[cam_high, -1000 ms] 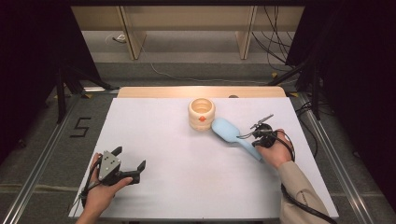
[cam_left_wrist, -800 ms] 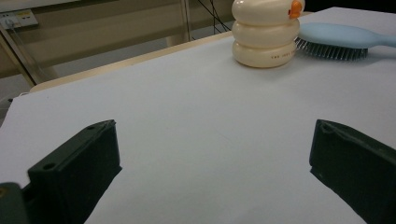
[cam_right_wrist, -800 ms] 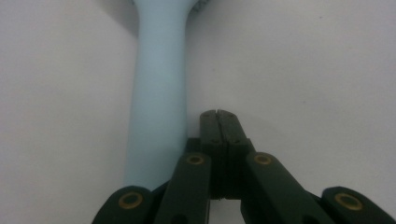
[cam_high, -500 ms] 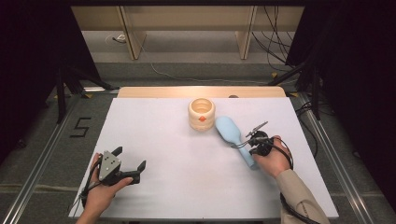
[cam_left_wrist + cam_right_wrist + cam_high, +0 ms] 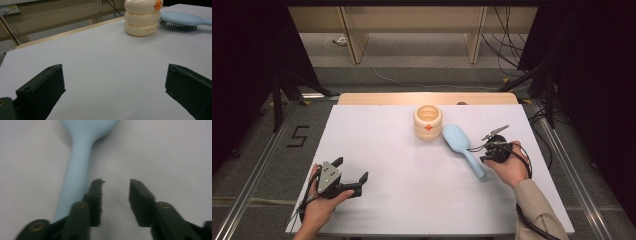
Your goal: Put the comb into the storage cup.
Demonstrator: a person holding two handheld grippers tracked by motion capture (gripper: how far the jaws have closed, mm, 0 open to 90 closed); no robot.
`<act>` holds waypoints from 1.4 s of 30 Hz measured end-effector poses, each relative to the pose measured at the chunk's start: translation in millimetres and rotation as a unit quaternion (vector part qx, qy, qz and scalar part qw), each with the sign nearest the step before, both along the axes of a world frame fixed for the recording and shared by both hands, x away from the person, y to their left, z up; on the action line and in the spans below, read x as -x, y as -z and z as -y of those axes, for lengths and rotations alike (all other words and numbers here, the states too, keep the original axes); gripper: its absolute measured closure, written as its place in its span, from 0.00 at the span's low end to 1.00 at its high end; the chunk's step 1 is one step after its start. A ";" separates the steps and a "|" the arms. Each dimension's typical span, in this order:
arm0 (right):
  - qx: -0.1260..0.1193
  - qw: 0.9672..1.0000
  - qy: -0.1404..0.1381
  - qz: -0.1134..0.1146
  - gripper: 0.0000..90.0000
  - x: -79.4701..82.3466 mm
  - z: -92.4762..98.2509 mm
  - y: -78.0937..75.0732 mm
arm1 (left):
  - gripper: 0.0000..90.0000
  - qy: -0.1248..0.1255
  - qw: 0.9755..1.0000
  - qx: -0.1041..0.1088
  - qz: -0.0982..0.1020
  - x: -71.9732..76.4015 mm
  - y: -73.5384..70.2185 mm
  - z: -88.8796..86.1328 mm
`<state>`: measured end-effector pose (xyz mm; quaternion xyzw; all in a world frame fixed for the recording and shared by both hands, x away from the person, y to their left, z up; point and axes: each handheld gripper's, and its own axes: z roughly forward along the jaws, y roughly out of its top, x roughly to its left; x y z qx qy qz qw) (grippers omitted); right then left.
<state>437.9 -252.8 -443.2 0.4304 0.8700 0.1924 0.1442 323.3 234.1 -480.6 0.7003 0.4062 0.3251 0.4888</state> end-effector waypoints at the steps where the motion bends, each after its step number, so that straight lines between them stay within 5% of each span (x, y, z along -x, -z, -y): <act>1: 0.000 1.000 0.000 0.000 0.67 0.0 0.0 0.0 | 0.02 0.000 1.000 0.000 0.000 0.0 0.0 -0.1; 4: -0.021 0.999 0.031 0.021 0.43 -1.8 4.6 -5.2 | 0.02 0.000 1.000 0.001 -0.001 -0.3 0.2 -0.1; 8: -0.054 0.997 0.051 0.023 0.31 -2.5 6.1 -9.7 | 0.02 0.001 1.000 0.000 -0.002 -0.2 0.3 0.0; 12: -0.063 0.997 0.035 0.022 0.20 -4.9 -0.8 -14.5 | 0.02 0.001 1.000 0.000 -0.002 -0.6 0.5 -0.2; 24: -0.040 0.999 0.002 0.005 0.19 -20.9 -27.0 -25.5 | 0.02 0.001 1.000 0.000 -0.003 -1.3 1.2 0.3; 42: -0.019 0.999 -0.010 -0.037 0.20 -35.3 -46.2 -15.2 | 0.02 0.003 1.000 -0.001 -0.003 -1.3 0.9 0.9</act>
